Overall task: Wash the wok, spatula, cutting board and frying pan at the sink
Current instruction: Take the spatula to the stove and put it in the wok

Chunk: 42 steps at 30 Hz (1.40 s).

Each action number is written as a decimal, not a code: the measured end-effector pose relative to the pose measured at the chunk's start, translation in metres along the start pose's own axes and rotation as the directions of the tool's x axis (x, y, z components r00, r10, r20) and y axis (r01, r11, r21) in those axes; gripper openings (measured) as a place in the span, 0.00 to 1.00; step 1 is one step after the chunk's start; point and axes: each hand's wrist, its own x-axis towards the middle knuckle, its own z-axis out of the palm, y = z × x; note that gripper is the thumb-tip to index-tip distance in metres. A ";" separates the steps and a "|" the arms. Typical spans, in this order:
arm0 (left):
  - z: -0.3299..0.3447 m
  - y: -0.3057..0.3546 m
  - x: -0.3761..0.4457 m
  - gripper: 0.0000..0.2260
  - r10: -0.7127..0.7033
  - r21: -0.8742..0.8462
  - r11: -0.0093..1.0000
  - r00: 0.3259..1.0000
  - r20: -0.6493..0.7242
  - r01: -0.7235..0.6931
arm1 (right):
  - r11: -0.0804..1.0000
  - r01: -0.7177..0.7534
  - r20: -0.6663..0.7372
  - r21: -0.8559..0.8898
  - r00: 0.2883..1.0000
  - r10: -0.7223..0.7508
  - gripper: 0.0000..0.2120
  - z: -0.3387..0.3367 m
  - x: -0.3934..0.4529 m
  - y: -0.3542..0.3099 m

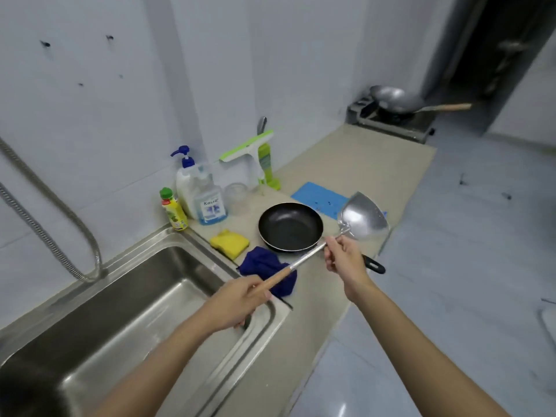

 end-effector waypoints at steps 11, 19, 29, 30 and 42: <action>0.145 0.157 0.176 0.11 0.234 0.087 0.966 0.968 0.086 -0.242 | 0.997 0.037 -0.412 0.072 0.911 -0.003 0.10 -0.249 0.051 -0.026; 0.269 0.280 0.316 0.18 0.307 -0.009 0.951 0.937 0.167 -0.310 | 0.995 0.011 -0.445 0.100 0.895 0.035 0.10 -0.432 0.119 -0.033; 0.360 0.392 0.448 0.11 0.302 -0.016 0.946 0.860 0.411 -0.324 | 0.997 -0.042 -0.570 0.066 0.819 0.072 0.11 -0.588 0.195 -0.032; 0.364 0.402 0.462 0.11 0.294 -0.025 0.949 0.849 0.439 -0.315 | 0.996 -0.049 -0.580 0.068 0.811 0.079 0.11 -0.600 0.207 -0.033; 0.393 0.528 0.715 0.07 0.255 0.040 0.939 0.770 0.585 -0.342 | 0.995 -0.090 -0.624 0.046 0.775 0.099 0.11 -0.755 0.412 -0.082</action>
